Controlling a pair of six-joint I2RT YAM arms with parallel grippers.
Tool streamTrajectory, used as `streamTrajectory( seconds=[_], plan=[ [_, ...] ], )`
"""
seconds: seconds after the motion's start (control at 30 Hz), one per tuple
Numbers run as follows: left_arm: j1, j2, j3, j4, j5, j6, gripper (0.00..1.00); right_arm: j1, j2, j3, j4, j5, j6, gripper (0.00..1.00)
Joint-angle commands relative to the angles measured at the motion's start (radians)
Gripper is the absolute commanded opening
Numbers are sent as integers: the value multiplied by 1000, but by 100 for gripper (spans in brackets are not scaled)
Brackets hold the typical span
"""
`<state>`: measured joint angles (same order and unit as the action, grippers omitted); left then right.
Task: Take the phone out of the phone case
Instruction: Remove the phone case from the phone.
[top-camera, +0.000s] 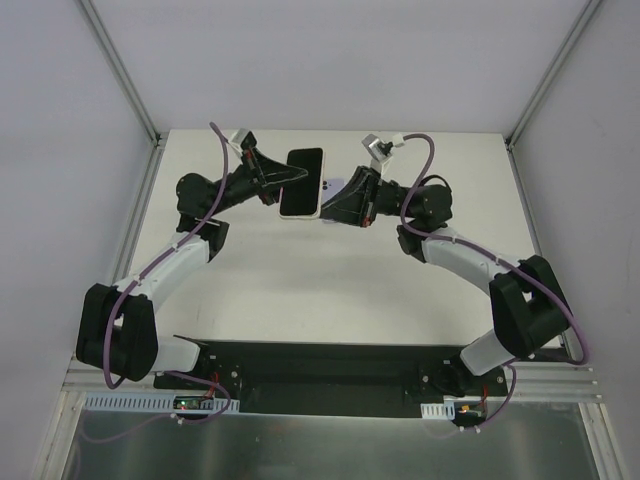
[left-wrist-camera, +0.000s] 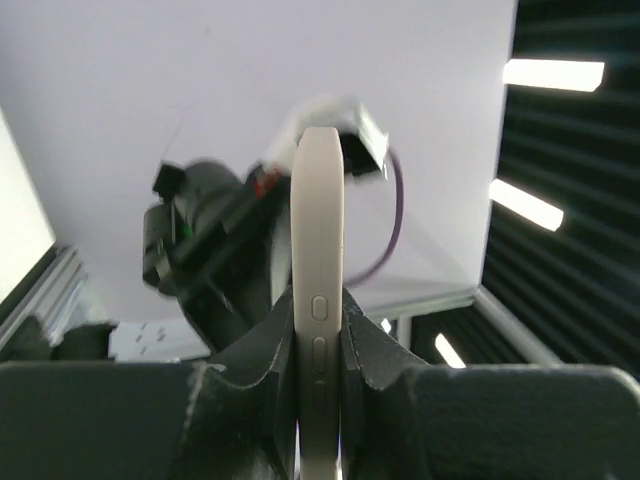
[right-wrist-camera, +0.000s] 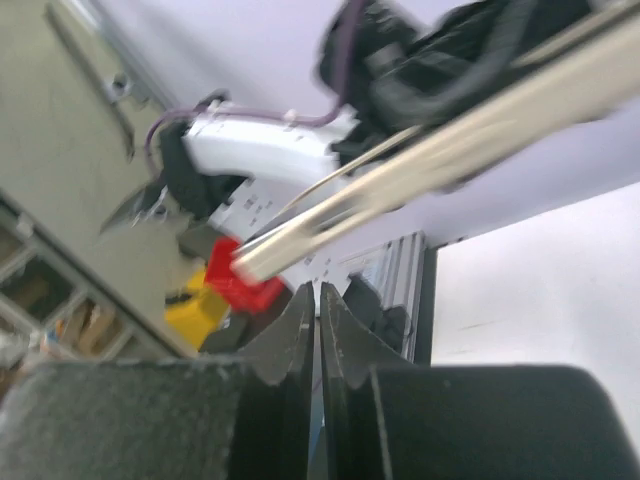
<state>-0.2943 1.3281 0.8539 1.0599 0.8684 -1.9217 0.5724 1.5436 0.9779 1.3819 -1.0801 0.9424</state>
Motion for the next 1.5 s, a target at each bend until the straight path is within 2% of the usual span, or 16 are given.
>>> streamTrajectory(
  seconds=[0.0,0.07,0.13,0.23,0.3,0.37,0.43,0.5,0.6,0.7,0.8,1.03,1.47],
  plan=[
    [-45,-49,37,83,98,-1,0,-63,-11,-83,-127,276,-115,3],
    [-40,-41,54,61,107,27,0,-65,-61,-113,-269,315,-164,27],
    [-39,-26,82,48,116,39,0,-65,-98,-156,-331,350,-214,44],
    [-35,-9,106,29,123,61,0,-63,-178,-206,-458,405,-275,61],
    [-34,0,117,17,126,79,0,-62,-264,-225,-614,442,-316,65],
    [-32,3,120,-8,126,107,0,-51,-374,-235,-802,520,-390,73],
    [-32,10,122,-24,126,130,0,-26,-457,-225,-920,618,-436,80],
    [-32,19,125,-61,123,186,0,4,-566,-197,-1093,686,-502,95],
    [-31,34,128,-144,106,297,0,66,-637,-119,-1257,772,-576,96],
    [-31,77,119,-89,100,282,0,109,-632,-62,-1351,825,-587,96],
    [-31,100,117,-40,93,244,0,158,-620,-44,-1362,881,-583,96],
    [-31,92,134,-74,92,263,0,225,-577,10,-1449,1002,-565,96],
    [-31,85,132,-81,90,265,0,231,-588,19,-1428,1003,-557,96]
  ],
)
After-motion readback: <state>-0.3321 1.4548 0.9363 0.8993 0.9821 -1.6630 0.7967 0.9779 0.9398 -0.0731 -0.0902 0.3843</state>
